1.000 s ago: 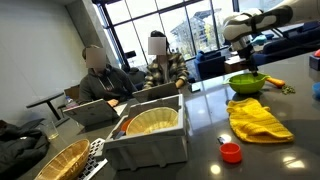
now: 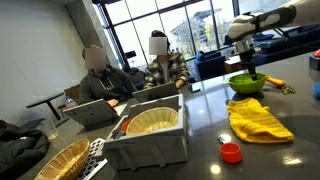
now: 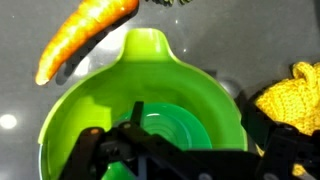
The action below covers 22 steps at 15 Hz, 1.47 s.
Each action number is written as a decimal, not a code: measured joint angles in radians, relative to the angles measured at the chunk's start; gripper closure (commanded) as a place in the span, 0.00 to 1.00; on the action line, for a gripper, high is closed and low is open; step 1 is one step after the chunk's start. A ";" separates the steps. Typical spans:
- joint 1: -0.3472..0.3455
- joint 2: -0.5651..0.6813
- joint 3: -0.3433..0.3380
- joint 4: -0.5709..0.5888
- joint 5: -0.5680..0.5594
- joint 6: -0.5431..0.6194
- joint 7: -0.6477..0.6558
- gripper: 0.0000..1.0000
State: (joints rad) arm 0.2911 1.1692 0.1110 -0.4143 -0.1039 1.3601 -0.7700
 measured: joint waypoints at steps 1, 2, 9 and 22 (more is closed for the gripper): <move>-0.006 0.000 0.002 -0.008 0.006 0.011 0.007 0.00; -0.011 0.001 0.003 -0.014 0.011 0.021 0.014 0.00; -0.011 0.016 0.005 -0.009 0.015 0.084 0.080 0.00; 0.013 0.040 0.000 -0.008 0.015 0.145 0.236 0.00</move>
State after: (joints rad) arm 0.3046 1.2096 0.1112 -0.4220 -0.0887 1.5048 -0.5335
